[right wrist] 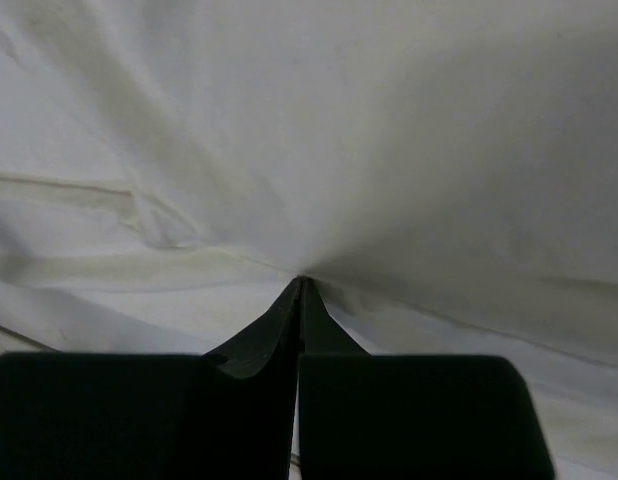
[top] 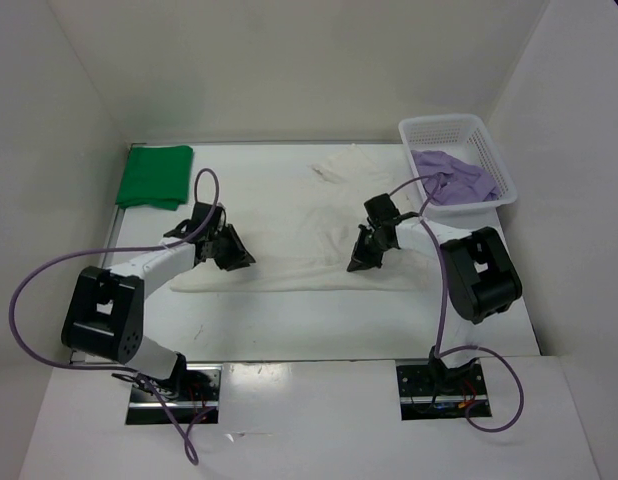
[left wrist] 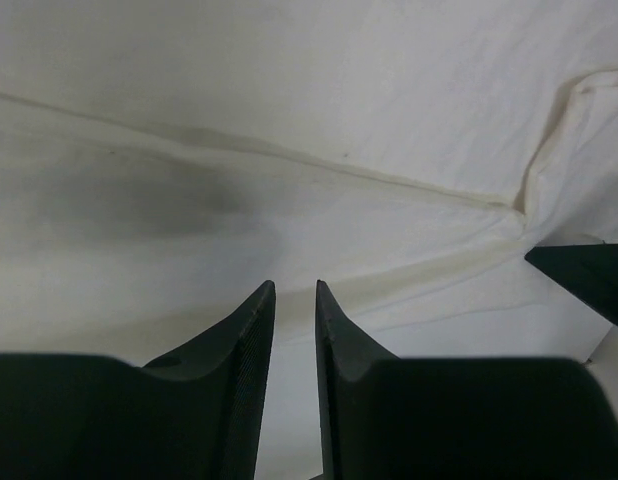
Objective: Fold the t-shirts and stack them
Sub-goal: Fold the flattened tshirt in 1/3 of the way, then grap the side of the flattened tshirt furthest away from the robot with both arms
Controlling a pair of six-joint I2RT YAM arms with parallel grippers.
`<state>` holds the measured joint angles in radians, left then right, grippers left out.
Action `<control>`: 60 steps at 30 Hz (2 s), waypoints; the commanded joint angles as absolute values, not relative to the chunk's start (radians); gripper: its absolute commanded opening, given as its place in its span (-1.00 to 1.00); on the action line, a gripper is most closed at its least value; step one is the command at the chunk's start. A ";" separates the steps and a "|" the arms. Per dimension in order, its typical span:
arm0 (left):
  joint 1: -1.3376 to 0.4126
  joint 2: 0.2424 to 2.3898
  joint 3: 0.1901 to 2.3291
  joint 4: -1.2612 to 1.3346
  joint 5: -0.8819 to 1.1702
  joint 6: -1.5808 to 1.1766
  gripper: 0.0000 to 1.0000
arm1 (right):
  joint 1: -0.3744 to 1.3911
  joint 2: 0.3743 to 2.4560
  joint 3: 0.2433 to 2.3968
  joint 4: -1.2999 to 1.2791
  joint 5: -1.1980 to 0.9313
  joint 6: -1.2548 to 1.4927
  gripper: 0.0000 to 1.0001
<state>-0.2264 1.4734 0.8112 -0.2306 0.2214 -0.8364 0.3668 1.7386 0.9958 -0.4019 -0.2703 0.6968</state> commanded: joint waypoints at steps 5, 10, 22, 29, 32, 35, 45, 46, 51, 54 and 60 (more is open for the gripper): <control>-0.242 1.540 0.772 -0.238 0.241 -0.792 -0.43 | 0.373 1.677 0.951 -0.373 -0.219 0.672 -0.99; -0.209 1.609 0.655 -0.250 0.331 -0.834 -0.43 | 0.373 1.677 0.875 -0.373 -0.186 0.672 -0.99; -0.164 1.283 0.509 -0.503 0.293 -0.989 -0.49 | 0.452 1.553 0.686 -0.451 -0.231 0.797 -0.99; -0.098 1.249 0.538 -0.513 0.357 -0.950 -0.46 | 0.466 1.430 0.699 -0.528 -0.249 0.816 -0.81; -0.080 1.288 0.768 -0.503 0.336 -0.878 -0.46 | 0.427 1.430 0.842 -0.580 -0.249 0.751 -0.67; -0.035 1.337 0.981 -0.396 0.261 -0.853 -0.52 | 0.385 1.450 1.004 -0.555 -0.273 0.687 -0.60; 0.064 1.824 1.371 -0.189 -0.101 -0.761 -0.60 | 0.367 1.713 1.282 -0.454 -0.298 0.603 -1.00; 0.064 1.891 1.441 -0.189 -0.130 -0.749 -0.60 | 0.367 1.726 1.302 -0.440 -0.298 0.592 -1.00; 0.075 2.103 1.641 -0.242 -0.198 -0.683 -0.40 | 0.367 1.810 1.330 -0.431 -0.373 0.581 -0.98; 0.084 2.192 1.739 -0.285 -0.233 -0.658 -0.33 | 0.367 1.832 1.339 -0.431 -0.382 0.572 -0.95; 0.084 2.267 1.798 -0.333 -0.273 -0.612 -0.22 | 0.357 1.852 1.382 -0.440 -0.391 0.563 -0.90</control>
<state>0.0784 2.2486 1.7615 -0.2996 -0.2218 -0.6594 0.3630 1.8446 1.3148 -0.4648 -0.3664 0.5873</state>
